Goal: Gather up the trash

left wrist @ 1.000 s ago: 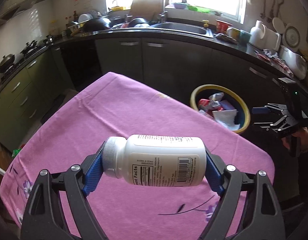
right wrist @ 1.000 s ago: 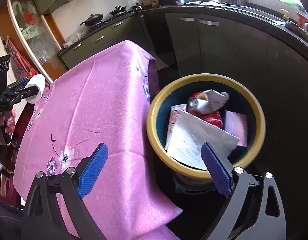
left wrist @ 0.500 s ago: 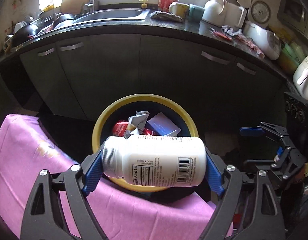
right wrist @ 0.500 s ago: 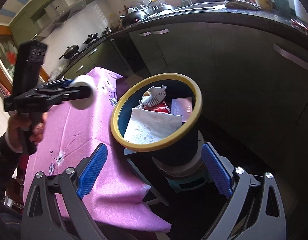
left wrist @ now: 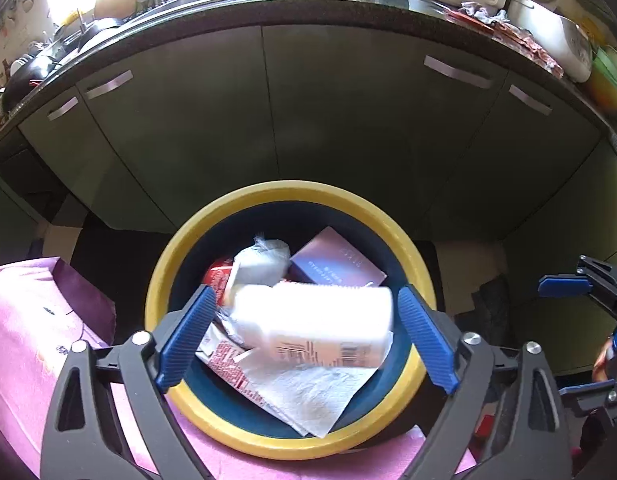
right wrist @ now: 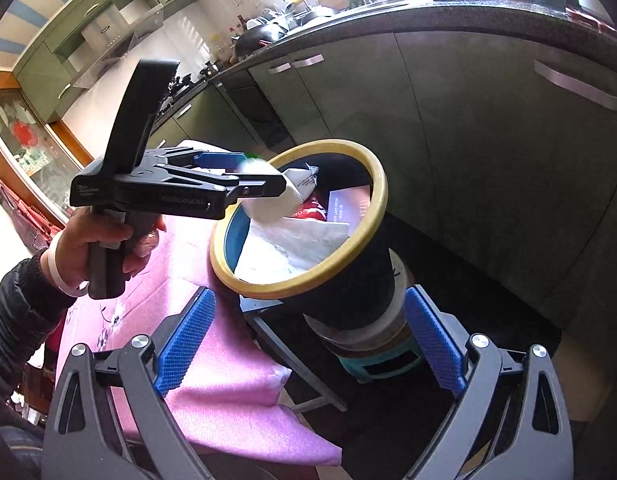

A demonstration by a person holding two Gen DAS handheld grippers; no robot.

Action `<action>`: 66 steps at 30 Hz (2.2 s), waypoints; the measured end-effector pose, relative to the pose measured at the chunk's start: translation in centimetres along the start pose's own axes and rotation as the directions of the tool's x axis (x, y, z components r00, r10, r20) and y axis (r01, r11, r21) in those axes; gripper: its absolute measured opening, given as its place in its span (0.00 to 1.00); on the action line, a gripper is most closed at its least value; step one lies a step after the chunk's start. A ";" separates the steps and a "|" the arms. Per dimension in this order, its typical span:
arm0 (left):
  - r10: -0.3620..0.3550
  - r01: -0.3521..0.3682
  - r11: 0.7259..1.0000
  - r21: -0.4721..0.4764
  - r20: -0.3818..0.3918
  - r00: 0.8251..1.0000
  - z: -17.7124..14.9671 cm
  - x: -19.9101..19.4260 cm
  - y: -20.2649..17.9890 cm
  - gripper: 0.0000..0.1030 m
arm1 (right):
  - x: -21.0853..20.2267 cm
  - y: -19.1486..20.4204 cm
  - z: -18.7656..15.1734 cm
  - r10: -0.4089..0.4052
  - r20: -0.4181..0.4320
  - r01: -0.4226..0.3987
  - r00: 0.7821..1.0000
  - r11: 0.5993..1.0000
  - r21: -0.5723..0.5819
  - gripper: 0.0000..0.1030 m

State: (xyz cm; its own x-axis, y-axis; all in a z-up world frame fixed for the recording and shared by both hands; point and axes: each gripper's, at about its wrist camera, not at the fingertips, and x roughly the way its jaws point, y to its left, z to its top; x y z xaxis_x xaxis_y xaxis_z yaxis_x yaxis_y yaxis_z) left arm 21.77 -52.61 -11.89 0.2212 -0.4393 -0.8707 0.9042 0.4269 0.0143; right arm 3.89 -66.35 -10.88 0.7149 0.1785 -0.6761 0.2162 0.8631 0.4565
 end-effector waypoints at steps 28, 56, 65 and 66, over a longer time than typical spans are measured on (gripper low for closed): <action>0.636 -0.381 0.598 -0.706 0.128 0.761 -34.6 -30.3 4.9 0.93 | 0.4 14.1 -2.8 0.032 -0.026 -0.037 0.999 0.966 -0.256 0.95; 0.779 -0.384 0.443 -0.810 0.135 0.613 -43.6 -39.5 -3.6 0.93 | -10.1 22.0 -7.2 -0.022 0.244 0.131 0.970 0.887 -0.443 0.95; 0.775 -0.384 0.449 -0.807 0.138 0.617 -43.6 -39.4 -3.9 0.93 | -9.9 21.9 -7.0 -0.012 0.234 0.118 0.972 0.888 -0.444 0.95; 0.773 -0.383 0.451 -0.806 0.138 0.619 -43.6 -39.4 -3.9 0.93 | -9.9 22.0 -7.0 -0.012 0.234 0.118 0.972 0.888 -0.444 0.95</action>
State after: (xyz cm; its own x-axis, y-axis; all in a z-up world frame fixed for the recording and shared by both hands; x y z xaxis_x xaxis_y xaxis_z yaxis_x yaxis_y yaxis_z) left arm -6.41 -2.55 0.95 0.8864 -0.0512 -0.4601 0.0283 0.9980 -0.0565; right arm -3.08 -45.83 1.76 0.8480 0.0528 -0.5273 -0.0191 0.9974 0.0692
